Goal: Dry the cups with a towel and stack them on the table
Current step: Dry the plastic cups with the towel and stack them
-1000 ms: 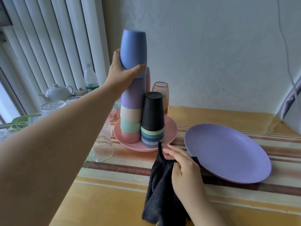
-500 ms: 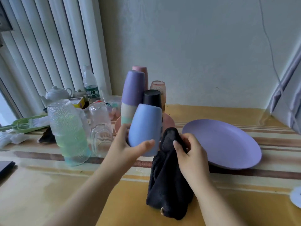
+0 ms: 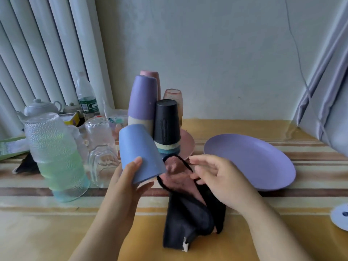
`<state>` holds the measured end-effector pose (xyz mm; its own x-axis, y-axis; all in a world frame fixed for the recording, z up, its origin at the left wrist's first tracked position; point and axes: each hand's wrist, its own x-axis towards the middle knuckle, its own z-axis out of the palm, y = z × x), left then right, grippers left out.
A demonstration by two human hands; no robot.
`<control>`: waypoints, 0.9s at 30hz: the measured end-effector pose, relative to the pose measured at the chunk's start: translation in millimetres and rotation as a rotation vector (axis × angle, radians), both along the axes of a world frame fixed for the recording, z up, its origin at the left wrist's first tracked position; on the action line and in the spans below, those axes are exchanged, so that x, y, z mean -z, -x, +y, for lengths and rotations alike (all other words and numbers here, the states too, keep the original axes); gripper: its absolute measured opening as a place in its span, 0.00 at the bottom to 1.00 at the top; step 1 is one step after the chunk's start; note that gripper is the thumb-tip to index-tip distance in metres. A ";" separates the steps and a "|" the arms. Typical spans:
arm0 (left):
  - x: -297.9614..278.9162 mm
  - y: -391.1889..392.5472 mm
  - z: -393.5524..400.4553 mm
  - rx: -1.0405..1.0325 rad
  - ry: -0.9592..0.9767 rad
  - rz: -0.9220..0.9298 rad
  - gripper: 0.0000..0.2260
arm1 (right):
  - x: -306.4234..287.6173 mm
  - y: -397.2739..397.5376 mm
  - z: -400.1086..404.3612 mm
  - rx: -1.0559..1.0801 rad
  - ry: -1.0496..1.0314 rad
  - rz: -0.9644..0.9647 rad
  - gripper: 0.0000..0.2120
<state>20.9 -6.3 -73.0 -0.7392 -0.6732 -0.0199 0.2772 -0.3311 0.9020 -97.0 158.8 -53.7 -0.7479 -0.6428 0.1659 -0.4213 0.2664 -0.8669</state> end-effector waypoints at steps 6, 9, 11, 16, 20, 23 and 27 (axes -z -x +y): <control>1.5 -2.7 6.1 0.148 0.084 -0.045 0.23 | 2.3 16.3 14.7 0.285 -0.330 0.272 0.09; 5.8 -1.7 12.3 0.215 0.101 -0.090 0.32 | 1.5 1.7 3.3 0.120 -0.383 0.322 0.14; 7.8 -1.3 14.6 0.240 0.067 -0.103 0.34 | 2.7 -8.0 -2.2 0.038 -0.474 0.380 0.16; 5.8 0.9 16.6 0.307 -0.088 0.013 0.31 | 1.8 -18.7 -9.0 0.000 -0.390 0.453 0.09; 0.0 0.9 11.2 0.282 -0.124 0.198 0.32 | 6.4 -36.5 -23.9 -0.105 -0.202 0.470 0.14; -2.5 -0.4 3.8 0.204 -0.131 0.218 0.39 | 4.5 -33.4 -23.1 -0.221 -0.180 0.241 0.16; -5.4 -1.5 1.3 0.087 -0.199 0.194 0.25 | 2.9 -10.3 -9.9 -0.083 -0.073 0.001 0.09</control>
<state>22.4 -5.0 -67.6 -0.7969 -0.6042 0.0024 0.4013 -0.5263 0.7497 -86.6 148.9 -56.6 -0.6915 -0.7128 0.1174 -0.4457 0.2930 -0.8459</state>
